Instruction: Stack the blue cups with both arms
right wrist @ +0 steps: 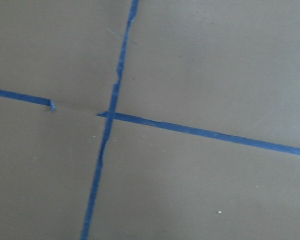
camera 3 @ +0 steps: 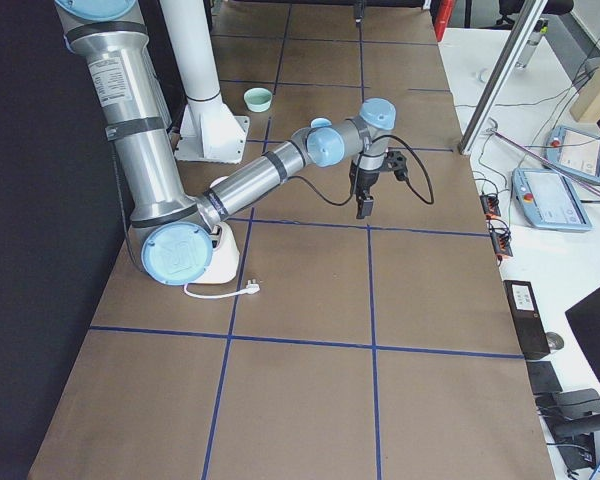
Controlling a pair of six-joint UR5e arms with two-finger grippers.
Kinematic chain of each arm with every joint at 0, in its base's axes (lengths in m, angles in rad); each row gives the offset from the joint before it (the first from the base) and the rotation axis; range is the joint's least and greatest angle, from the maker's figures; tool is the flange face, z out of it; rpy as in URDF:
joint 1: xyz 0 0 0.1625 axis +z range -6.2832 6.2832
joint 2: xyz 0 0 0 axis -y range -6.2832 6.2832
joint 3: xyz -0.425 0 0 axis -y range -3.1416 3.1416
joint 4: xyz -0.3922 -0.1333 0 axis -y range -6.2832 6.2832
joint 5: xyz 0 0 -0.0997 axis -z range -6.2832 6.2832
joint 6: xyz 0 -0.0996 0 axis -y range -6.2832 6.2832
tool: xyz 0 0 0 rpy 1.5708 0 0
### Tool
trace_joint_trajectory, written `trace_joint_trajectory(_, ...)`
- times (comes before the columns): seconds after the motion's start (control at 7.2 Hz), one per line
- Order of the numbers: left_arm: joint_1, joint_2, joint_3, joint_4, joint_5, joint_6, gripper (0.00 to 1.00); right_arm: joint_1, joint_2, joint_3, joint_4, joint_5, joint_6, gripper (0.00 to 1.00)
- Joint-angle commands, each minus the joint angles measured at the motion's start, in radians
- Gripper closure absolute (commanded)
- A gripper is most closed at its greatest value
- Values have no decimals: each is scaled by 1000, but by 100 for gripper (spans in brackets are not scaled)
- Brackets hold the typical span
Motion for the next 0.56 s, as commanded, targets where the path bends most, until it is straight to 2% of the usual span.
trace_joint_trajectory(0.0,-202,3,181,26,-77,363,0,172,-48,-123,1,95,-286,0)
trace_joint_trajectory(0.14,-241,-9,197,124,-65,486,0,220,-51,-166,1,105,-375,0)
trace_joint_trajectory(0.42,-319,-13,200,277,-45,670,0,289,-76,-203,11,105,-400,0)
